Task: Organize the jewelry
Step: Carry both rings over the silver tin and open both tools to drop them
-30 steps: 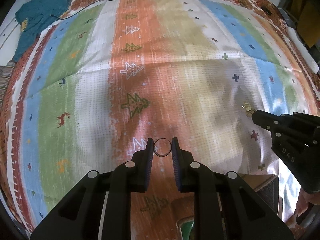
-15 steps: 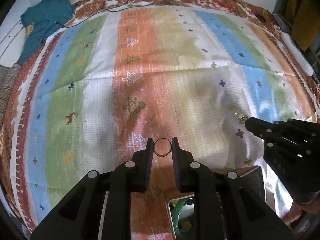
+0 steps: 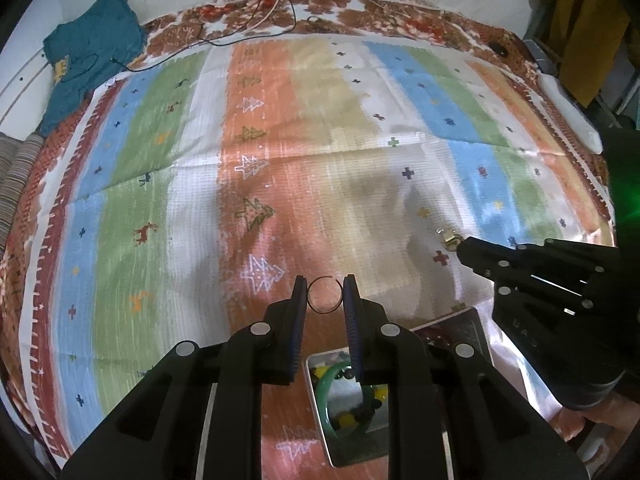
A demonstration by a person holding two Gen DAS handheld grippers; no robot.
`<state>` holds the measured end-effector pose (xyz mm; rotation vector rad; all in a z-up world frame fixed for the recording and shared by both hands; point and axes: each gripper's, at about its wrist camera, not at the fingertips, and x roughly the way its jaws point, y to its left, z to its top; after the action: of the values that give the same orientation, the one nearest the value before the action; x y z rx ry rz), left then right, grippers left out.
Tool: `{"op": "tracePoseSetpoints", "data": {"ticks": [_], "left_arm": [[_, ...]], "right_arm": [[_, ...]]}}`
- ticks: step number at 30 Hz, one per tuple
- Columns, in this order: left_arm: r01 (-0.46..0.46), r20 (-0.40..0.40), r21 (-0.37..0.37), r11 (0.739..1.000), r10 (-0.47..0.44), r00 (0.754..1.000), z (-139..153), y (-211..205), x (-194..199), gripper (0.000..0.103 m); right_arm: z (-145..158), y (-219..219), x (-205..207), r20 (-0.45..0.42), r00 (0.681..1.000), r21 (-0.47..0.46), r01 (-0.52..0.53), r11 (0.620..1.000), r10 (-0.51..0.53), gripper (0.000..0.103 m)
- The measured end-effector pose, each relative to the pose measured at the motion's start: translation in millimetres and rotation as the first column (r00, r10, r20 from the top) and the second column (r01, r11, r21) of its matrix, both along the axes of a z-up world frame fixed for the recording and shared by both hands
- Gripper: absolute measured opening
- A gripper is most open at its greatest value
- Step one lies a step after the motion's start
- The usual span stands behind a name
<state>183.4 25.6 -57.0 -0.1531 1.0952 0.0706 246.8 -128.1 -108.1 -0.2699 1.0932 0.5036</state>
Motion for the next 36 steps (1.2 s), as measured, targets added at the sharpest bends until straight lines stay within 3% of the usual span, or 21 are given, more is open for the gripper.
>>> {"op": "tracePoseSetpoints", "data": {"ticks": [36], "left_arm": [[0.035,0.092,-0.012,0.999,-0.033,0.995,24,-26,-78,0.018]], "right_arm": [[20,-16,-80,0.043,0.997,0.061,-0.065,0.996,0.063,0.003]]}}
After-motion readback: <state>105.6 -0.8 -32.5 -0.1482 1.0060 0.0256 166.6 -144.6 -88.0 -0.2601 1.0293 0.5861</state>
